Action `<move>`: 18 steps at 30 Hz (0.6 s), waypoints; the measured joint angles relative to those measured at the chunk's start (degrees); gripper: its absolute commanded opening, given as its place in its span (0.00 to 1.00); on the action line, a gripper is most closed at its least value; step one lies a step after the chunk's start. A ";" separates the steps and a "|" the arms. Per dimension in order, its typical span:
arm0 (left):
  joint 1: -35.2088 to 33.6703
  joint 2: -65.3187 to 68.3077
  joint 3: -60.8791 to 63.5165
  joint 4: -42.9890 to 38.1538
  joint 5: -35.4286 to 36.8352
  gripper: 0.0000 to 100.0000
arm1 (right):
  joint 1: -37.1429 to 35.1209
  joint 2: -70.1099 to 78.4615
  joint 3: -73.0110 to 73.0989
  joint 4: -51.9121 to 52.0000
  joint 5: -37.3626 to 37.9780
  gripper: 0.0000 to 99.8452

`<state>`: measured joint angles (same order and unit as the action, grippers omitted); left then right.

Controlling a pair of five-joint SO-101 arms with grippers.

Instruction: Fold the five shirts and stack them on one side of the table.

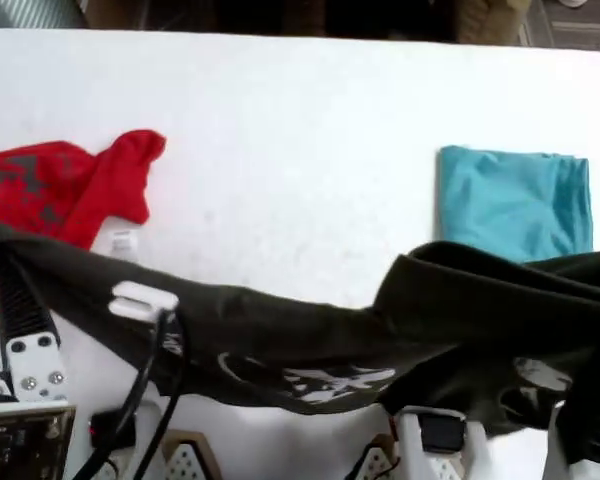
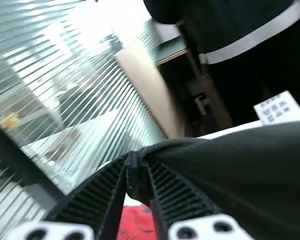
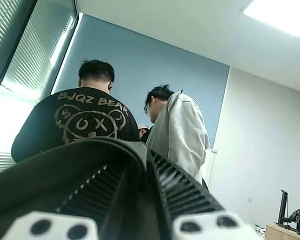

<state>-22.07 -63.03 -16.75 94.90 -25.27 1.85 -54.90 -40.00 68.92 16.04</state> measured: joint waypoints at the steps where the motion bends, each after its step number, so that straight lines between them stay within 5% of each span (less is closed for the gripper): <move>1: -0.97 0.00 0.26 -0.53 0.00 0.03 | -0.09 0.00 0.00 0.00 0.00 0.02; 18: -2.29 2.02 2.55 -5.27 0.62 0.03 | -0.09 0.00 0.00 0.62 0.00 0.02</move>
<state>-24.35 -61.01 -14.20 89.63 -24.66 1.76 -54.90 -40.00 69.54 16.04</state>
